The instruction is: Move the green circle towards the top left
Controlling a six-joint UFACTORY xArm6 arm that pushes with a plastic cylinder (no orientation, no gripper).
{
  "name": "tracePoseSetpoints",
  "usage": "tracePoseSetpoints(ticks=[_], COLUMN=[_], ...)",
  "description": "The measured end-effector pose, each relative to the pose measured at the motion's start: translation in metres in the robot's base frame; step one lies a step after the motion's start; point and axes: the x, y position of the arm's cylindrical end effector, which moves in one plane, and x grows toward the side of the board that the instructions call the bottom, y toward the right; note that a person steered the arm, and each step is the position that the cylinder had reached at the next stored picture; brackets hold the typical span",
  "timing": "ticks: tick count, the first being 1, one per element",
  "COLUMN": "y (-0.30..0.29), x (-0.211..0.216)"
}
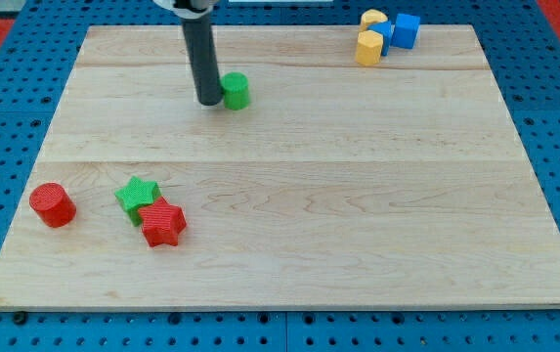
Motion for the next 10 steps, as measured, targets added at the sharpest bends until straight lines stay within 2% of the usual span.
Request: tracePoseSetpoints(ticks=[1, 3, 4, 6, 7, 8, 10], y=[0.000, 0.044, 0.089, 0.105, 0.100, 0.042, -0.001], x=[0.019, 0.028, 0.021, -0.013, 0.008, 0.001, -0.062])
